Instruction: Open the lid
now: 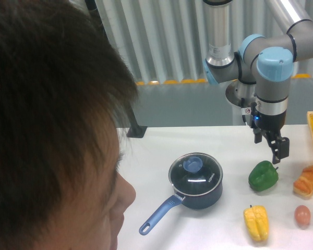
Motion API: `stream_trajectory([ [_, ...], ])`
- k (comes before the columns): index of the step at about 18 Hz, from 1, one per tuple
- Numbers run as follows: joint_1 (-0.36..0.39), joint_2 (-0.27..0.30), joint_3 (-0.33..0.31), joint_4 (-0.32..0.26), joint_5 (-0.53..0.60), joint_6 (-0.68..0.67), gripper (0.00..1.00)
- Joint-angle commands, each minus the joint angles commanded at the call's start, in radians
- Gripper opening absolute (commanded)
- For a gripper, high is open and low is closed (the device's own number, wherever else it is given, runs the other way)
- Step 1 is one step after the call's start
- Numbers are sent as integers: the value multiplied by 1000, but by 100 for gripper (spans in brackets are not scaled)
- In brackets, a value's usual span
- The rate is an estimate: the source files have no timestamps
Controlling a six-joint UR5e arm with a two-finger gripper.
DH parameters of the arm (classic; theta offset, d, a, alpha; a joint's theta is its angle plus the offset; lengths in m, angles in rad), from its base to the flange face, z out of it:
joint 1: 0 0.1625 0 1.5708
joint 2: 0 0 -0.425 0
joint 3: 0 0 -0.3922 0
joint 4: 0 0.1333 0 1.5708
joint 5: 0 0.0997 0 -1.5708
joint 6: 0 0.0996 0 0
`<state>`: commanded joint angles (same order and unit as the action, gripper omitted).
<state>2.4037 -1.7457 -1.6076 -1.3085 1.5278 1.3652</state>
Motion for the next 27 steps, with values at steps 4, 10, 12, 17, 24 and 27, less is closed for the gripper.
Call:
stream_trajectory([
  [4, -3, 0, -2, 2, 2, -3, 100],
  [10, 1, -3, -2, 5, 0, 8, 100],
  [12, 3, -2, -2, 5, 0, 6, 100],
  [17, -17, 21, -6, 5, -9, -35, 100],
  [24, -169, 14, 12, 32, -2, -305, 100],
  [27, -213, 3, 20, 54, -3, -411, 100],
])
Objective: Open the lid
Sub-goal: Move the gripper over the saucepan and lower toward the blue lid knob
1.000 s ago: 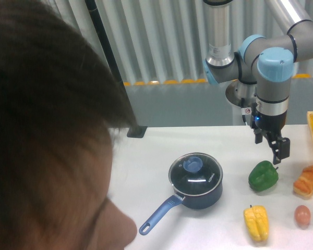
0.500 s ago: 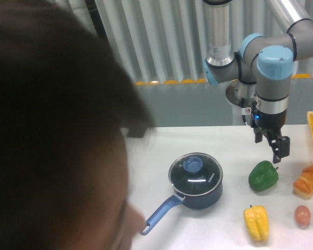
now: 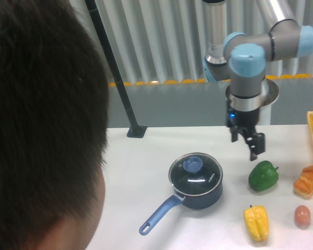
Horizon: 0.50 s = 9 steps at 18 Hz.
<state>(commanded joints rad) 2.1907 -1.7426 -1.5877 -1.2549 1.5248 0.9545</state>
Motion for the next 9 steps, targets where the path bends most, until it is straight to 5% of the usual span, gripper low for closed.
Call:
stream_trajectory([
  [9, -121, -66, 66, 34, 3, -279, 100],
])
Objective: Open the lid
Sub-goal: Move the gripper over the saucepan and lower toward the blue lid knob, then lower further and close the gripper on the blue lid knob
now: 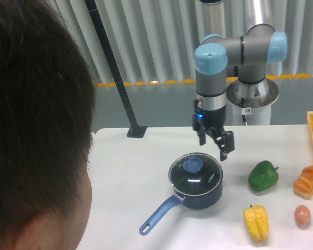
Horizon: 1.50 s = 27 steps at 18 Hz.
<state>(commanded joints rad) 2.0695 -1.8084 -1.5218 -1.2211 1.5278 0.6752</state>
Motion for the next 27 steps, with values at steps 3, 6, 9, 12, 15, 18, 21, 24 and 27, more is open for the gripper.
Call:
stream_trajectory([
  [3, -26, -41, 11, 31, 29, -54, 100],
  [6, -37, -52, 11, 35, 44, -103, 100],
  [9, -43, -49, 3, 34, 46, -106, 100],
  [12, -61, -51, -4, 32, 63, -121, 100],
  [15, -75, -54, -17, 32, 64, -144, 100],
  [18, -80, -57, -18, 29, 66, -144, 100],
  [21, -80, -68, -18, 31, 64, -141, 100],
  [24, -80, -83, -20, 32, 64, -141, 100],
  [27, -80, -85, -26, 32, 63, -135, 100],
])
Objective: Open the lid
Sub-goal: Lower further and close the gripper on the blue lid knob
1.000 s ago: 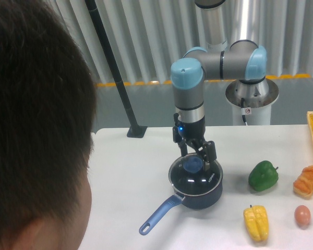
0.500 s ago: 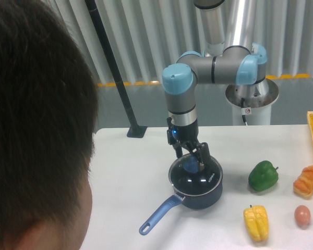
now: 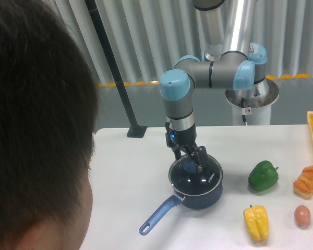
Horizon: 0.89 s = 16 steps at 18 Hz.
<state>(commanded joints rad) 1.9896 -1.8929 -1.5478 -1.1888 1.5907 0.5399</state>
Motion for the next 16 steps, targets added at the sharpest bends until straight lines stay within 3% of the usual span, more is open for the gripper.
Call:
stream_trajectory([
  [6, 3, 2, -14, 5, -2, 8, 100],
  [16, 5, 0, -15, 8, -3, 45, 76],
])
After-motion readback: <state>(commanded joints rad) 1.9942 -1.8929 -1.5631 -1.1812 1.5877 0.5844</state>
